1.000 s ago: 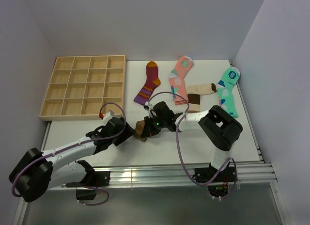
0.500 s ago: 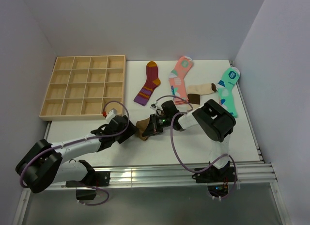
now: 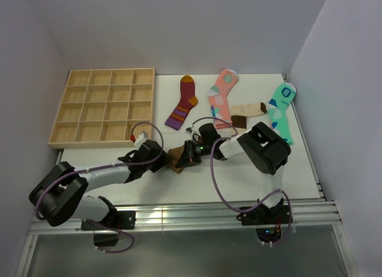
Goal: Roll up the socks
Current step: Roll the sock at the center of the board.
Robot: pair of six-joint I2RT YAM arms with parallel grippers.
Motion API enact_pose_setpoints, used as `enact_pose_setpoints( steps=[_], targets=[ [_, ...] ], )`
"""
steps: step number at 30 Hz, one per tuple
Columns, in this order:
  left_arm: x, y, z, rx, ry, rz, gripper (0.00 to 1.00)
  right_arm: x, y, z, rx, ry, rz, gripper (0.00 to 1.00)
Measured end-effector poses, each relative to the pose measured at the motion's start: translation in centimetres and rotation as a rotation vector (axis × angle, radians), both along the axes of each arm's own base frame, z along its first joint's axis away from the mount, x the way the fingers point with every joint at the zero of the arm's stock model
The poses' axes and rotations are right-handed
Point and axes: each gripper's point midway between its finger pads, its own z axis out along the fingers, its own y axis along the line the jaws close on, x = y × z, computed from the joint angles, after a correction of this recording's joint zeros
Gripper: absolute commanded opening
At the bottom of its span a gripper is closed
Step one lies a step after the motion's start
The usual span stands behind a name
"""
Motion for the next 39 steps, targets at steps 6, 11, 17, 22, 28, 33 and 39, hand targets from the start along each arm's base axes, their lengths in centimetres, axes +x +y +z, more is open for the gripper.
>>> enact_pose_setpoints(
  steps=[6, 11, 17, 22, 28, 33, 39],
  targets=[
    [0.3, -0.4, -0.3, -0.003, 0.002, -0.003, 0.34, 0.3, -0.3, 0.2, -0.027, -0.035, -0.015, 0.24],
    [0.3, -0.7, -0.3, -0.006, 0.008, -0.015, 0.24, 0.7, -0.8, 0.6, -0.089, -0.124, -0.045, 0.28],
    [0.1, -0.7, -0.3, 0.004, 0.019, -0.029, 0.18, 0.4, -1.6, 1.9, -0.202, -0.347, -0.083, 0.38],
    [-0.2, -0.5, -0.3, 0.023, 0.025, -0.042, 0.18, 0.1, -1.2, 3.5, -0.274, -0.544, -0.084, 0.4],
    [-0.5, -0.2, -0.3, 0.046, 0.035, -0.057, 0.17, -1.5, -0.2, 4.0, -0.33, -0.702, -0.03, 0.42],
    [-0.9, 0.2, -0.3, 0.062, 0.041, -0.067, 0.17, -2.6, 0.1, 3.4, -0.381, -0.776, 0.022, 0.45],
    [-1.1, 0.3, -0.3, 0.068, 0.046, -0.07, 0.17, -2.8, 0.4, 2.2, -0.429, -0.802, 0.057, 0.48]
  ],
)
